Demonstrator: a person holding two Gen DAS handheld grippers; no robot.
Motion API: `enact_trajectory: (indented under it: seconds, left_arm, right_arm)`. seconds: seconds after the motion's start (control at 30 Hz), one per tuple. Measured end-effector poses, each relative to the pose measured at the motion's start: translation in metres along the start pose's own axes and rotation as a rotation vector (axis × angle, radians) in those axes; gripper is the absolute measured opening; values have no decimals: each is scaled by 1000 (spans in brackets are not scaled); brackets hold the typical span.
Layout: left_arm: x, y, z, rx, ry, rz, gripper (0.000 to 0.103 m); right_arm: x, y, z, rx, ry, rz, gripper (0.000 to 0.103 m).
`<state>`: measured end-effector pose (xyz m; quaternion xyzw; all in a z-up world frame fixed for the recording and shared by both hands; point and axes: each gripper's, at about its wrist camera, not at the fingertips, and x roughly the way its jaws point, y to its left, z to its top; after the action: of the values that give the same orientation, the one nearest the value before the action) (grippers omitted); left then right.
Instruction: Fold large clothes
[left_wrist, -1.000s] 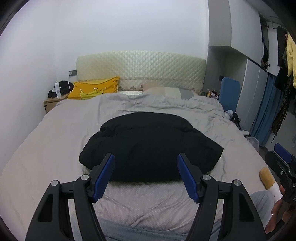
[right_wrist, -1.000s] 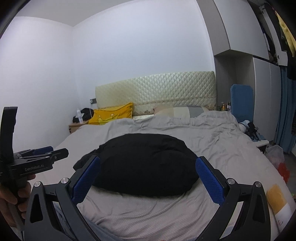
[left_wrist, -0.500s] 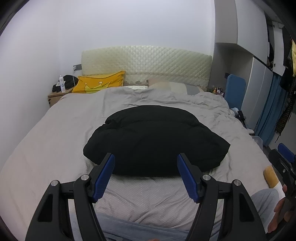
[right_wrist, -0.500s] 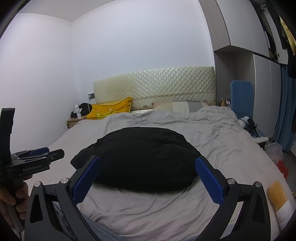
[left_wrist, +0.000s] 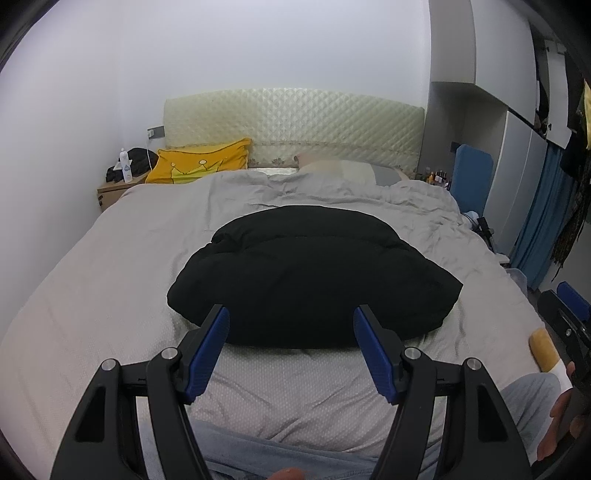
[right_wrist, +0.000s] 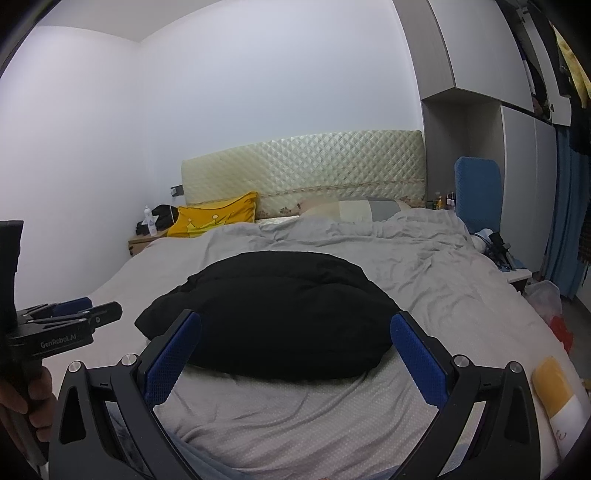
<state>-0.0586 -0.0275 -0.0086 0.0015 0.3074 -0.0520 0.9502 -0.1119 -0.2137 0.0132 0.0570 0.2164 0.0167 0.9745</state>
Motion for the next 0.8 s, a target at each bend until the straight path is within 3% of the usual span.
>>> enact_trajectory:
  seconds: [0.8]
  left_arm:
    - [-6,5,0,-6,-17,41,70]
  right_arm:
    - [10,0,-3,-8,22,3,103]
